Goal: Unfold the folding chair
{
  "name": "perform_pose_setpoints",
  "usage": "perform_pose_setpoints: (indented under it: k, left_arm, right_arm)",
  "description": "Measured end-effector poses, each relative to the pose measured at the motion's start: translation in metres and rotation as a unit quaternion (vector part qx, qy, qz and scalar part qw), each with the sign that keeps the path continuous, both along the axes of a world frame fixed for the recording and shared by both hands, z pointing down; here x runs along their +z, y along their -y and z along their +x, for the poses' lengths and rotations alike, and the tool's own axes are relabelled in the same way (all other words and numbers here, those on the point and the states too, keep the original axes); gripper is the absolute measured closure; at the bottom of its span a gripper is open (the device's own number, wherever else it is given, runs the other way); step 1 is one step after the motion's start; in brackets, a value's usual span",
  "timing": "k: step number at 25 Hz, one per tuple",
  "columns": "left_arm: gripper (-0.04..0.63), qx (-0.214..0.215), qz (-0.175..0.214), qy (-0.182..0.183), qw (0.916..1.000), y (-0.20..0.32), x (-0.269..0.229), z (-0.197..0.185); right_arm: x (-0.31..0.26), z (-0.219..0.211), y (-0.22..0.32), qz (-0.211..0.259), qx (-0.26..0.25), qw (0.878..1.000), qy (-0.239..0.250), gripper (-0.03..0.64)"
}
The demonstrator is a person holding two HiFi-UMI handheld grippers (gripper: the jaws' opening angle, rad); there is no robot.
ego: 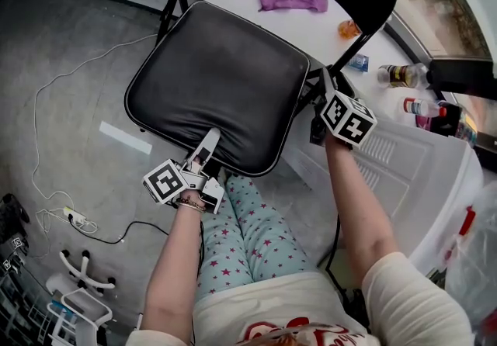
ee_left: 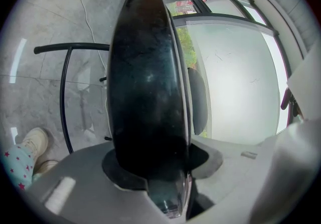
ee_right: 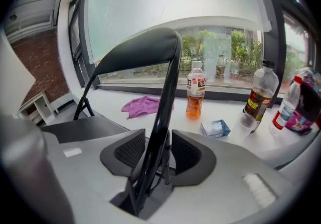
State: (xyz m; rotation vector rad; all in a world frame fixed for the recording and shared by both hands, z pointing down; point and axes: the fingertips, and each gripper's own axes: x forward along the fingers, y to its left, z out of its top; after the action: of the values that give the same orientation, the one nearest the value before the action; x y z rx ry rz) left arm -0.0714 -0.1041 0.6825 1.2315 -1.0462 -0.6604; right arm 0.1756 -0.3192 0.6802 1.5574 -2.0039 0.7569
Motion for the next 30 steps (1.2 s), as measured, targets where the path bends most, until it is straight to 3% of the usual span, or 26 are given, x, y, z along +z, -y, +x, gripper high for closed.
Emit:
perform_pose_setpoints:
  k: [10,13,18,21,27,30]
  left_arm:
    - [0.392,-0.014,-0.002,-0.018,0.9997,0.0,0.001,0.001]
    - [0.391,0.004,0.026,0.011,0.9996,0.001,0.002,-0.002]
    - [0.388,-0.02,0.004,0.002,0.9998,-0.006,0.004,-0.001]
    - [0.388,-0.004,0.033,0.028,0.9991,0.001,0.0,-0.003]
    - [0.388,0.002,0.009,-0.021,0.9997,-0.006,0.004,0.002]
    - [0.388,0.01,0.007,-0.021,0.9997,-0.017,0.012,-0.003]
  right_arm:
    - [0.008,-0.001,0.012,-0.013,0.004,1.0,0.025,0.434]
    - [0.008,0.0,0.014,-0.025,0.011,0.999,0.029,0.433]
    - [0.012,-0.002,0.011,-0.022,0.005,1.0,-0.016,0.44]
    - [0.009,0.0,0.012,-0.015,0.015,1.0,-0.015,0.446]
    - [0.007,0.0,0.005,-0.008,0.016,1.0,-0.017,0.446]
    - [0.007,-0.005,-0.005,-0.002,0.015,1.0,-0.022,0.446]
